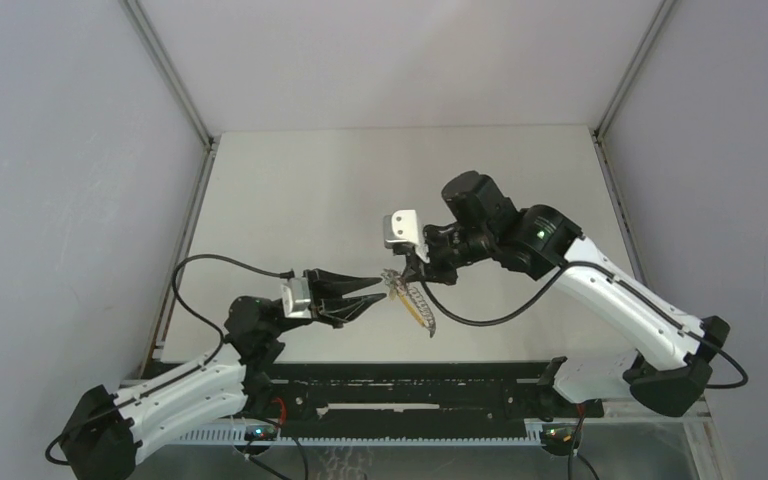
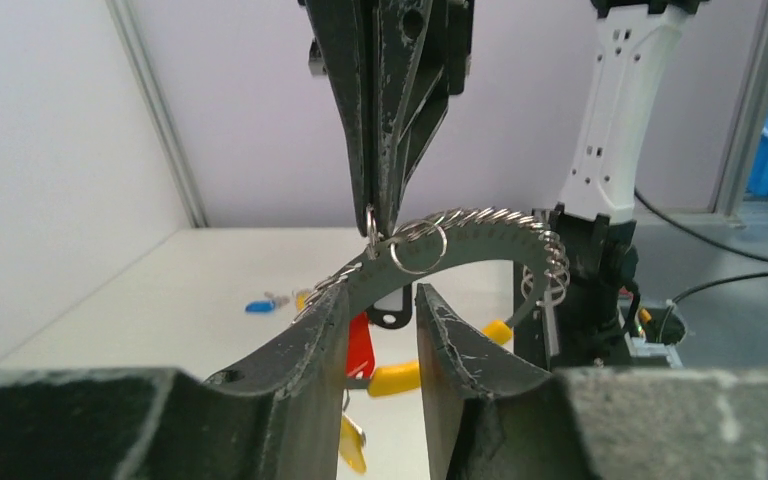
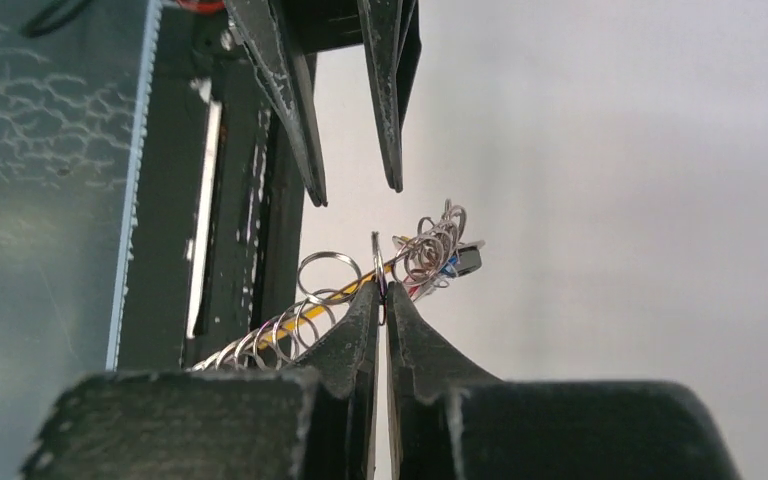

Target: Put the keys on the keyring

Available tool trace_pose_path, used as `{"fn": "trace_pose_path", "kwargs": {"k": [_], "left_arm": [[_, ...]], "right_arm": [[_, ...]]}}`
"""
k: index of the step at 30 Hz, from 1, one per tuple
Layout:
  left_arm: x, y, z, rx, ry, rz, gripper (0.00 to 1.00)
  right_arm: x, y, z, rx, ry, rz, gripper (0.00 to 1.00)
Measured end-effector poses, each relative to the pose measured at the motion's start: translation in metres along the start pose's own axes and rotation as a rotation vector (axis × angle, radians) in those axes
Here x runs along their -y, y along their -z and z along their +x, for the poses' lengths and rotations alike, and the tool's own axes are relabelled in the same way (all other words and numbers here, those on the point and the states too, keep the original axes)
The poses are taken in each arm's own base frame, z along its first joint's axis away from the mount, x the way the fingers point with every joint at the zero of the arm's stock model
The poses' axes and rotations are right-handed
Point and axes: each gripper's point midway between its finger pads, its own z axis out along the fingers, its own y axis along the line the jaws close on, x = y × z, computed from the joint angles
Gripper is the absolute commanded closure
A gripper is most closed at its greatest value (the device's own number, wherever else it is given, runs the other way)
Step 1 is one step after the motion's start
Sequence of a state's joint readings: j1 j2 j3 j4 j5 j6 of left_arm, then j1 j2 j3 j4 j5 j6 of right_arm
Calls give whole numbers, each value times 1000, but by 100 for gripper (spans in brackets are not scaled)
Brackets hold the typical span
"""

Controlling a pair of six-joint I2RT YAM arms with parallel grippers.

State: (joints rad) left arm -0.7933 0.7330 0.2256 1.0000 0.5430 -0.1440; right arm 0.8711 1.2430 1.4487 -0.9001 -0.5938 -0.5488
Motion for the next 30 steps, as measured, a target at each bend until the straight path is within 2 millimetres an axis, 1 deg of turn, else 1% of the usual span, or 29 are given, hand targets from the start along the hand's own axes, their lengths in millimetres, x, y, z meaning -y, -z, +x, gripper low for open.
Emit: {"fn": "trace_pose_path", "kwargs": {"k": [2,7,12,15,21,30], "left_arm": [[-2,3,9,-40,5,-14,61],[-5,5,29,-123,32,-28,60],[-8,1,42,-169,61,-25,60],[-6,1,47,-180,69,-11,60],[-7,-1,55,-191,86,-6,60],[-6,-12,48,-126,101,22,67]], "right_arm": [[1,-2,6,-92,-14,7,100],[0,-11,29,-329,-36,7,100],[0,-14,49,-483,-43,6,100],[-1,-12,50,-520,-36,6,100],[1,-10,46,-543,-18,18,100],[-2,-15,47,-564,-3,5,100]]}}
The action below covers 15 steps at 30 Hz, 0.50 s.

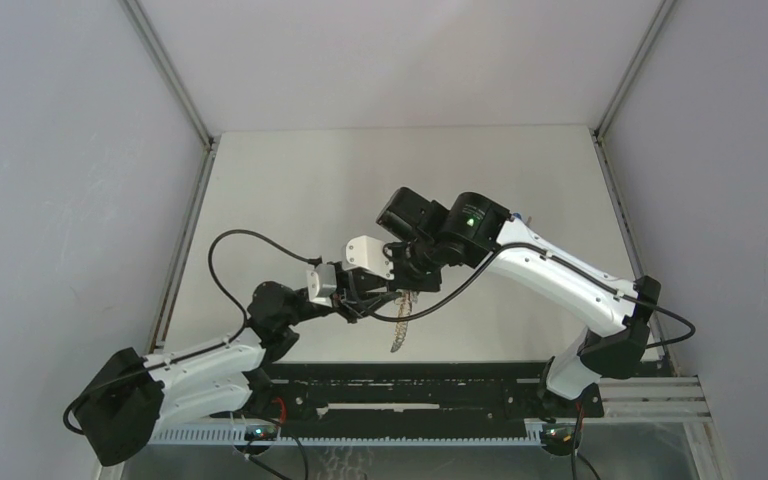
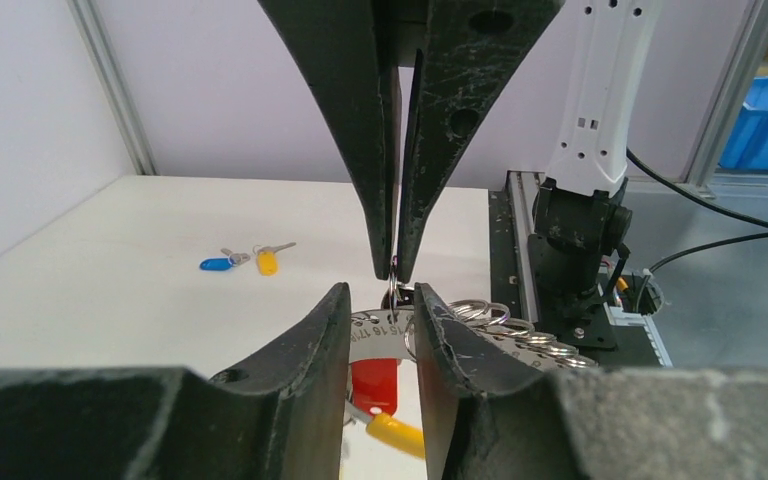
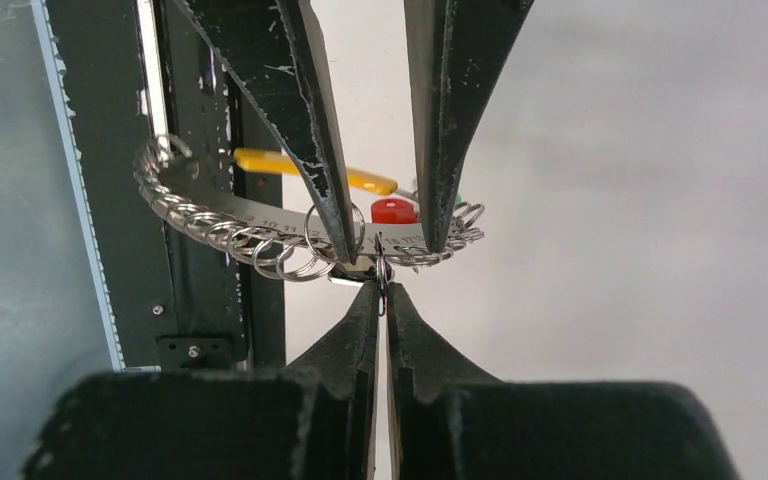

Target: Put the keys on the keyring

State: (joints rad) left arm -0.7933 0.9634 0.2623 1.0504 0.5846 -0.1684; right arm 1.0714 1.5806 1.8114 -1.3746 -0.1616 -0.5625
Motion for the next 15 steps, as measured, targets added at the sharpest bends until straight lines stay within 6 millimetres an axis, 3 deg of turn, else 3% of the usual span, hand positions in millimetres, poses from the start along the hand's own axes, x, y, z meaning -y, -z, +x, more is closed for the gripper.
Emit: {"fn": "trace_pose_path", "kwargs": {"k": [15], "left_arm": [[3,-2,6,-13,11,26,76]], "right_arm": [[-3,0,-1,-4,14,-5,100]]}}
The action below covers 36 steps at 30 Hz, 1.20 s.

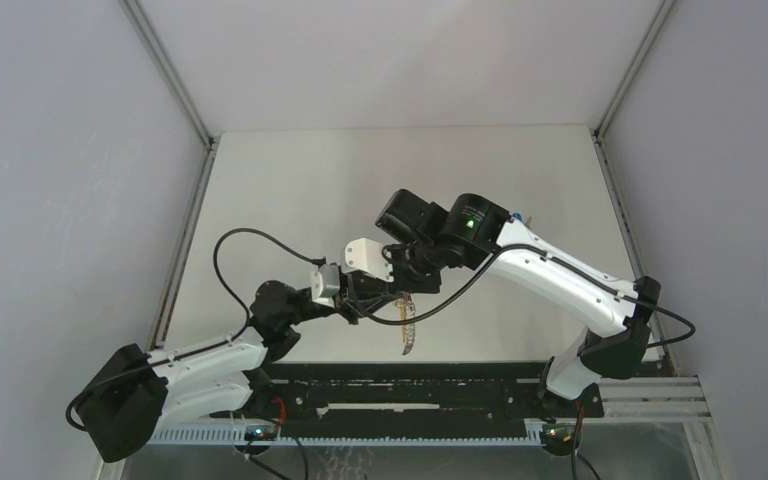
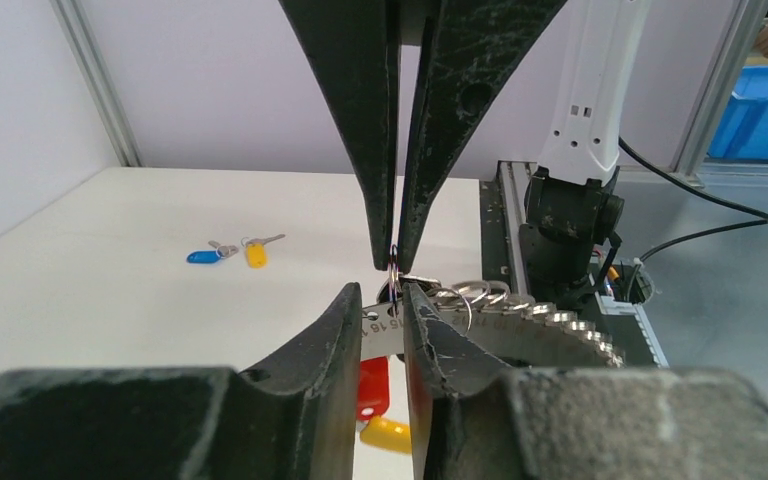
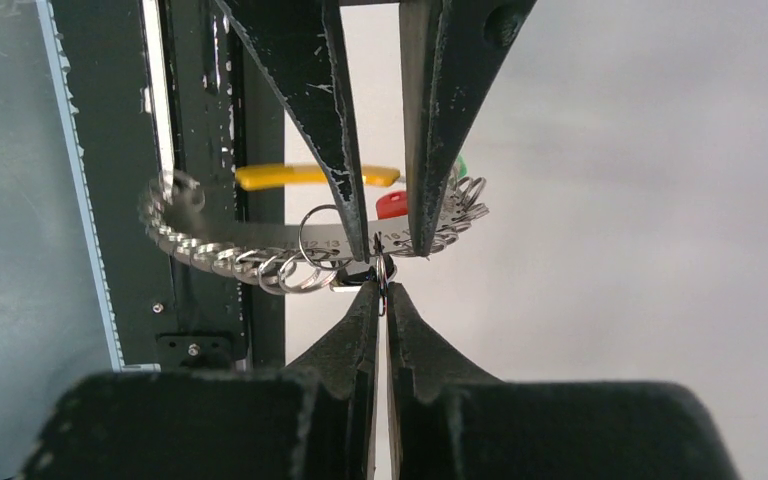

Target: Put the keys on the keyring

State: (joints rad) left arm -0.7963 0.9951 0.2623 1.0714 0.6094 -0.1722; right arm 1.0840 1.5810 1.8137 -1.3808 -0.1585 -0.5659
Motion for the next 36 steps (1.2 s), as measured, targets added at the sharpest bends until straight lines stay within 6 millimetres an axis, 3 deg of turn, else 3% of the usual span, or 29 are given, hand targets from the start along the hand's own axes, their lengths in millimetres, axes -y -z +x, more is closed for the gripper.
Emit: {"fn": "trace_pose_path", "kwargs": {"k": [27,33,36], "left_arm": [[4,-4,3,-32,15,27,82],[4,-4,5,-41,20,29,90],[5,-4,3,-39,17,34,99]], "right_arm": [[-4,1,-5,-4,37,3,100],[-3,0,-4,-21,37,-4,100],[-3,1,-4,-21,41,-2,100]]}}
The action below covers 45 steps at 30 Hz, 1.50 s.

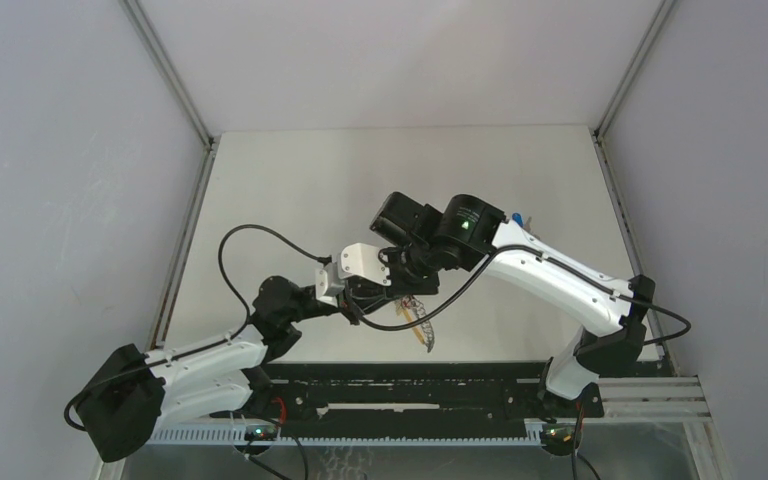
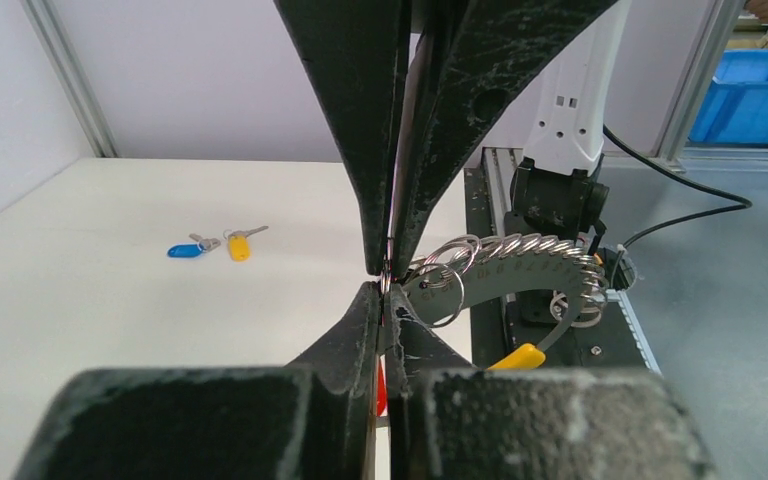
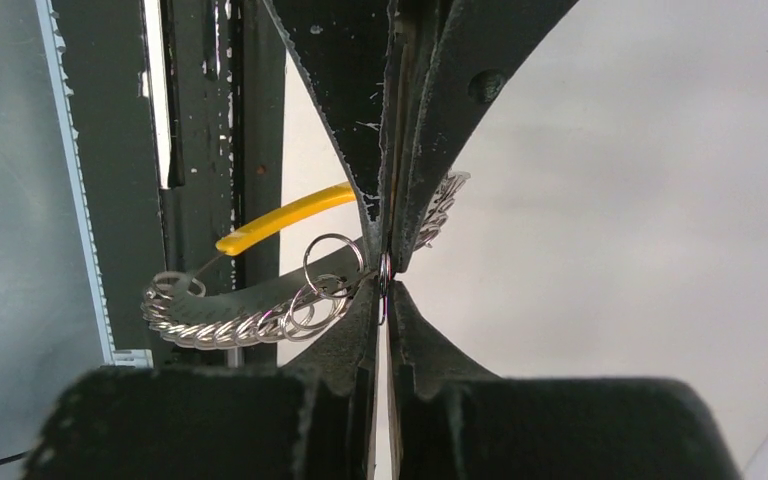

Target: Put the keys on the keyring

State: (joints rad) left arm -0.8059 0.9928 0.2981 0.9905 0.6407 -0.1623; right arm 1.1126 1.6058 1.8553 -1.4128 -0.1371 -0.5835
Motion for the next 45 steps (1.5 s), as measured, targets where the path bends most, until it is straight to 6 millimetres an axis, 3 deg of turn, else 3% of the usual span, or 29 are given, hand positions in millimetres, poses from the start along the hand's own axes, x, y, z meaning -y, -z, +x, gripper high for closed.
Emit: {"fn": "trace_pose_path", "kwargs": {"k": [2,10,13,21,25,29,36,45], "left_arm": [[0,0,0,0,-1,1,100],[-3,0,-3,7,-20,-17,100],[-7,1,-6,19,-25,-41,100],[-15,6,-32,142,-83,-114,100],[-15,8,-38,192,-75,-125,100],[-16,7,-44,221,-72,-128,100],[-15,9,-57,266,-88,-133,100],[-14,11,-66,293,-102,-139,100]], "right_arm": [[0,0,0,-2,3,0,98],[2,2,-3,10,-3,7,73],[4,5,-7,62,-14,31,71],[13,49,5,436,-195,164,66],[20,67,13,650,-324,214,66],[25,70,0,809,-378,184,66],[29,49,-19,905,-428,53,69],[27,58,-38,999,-399,-15,72]]}}
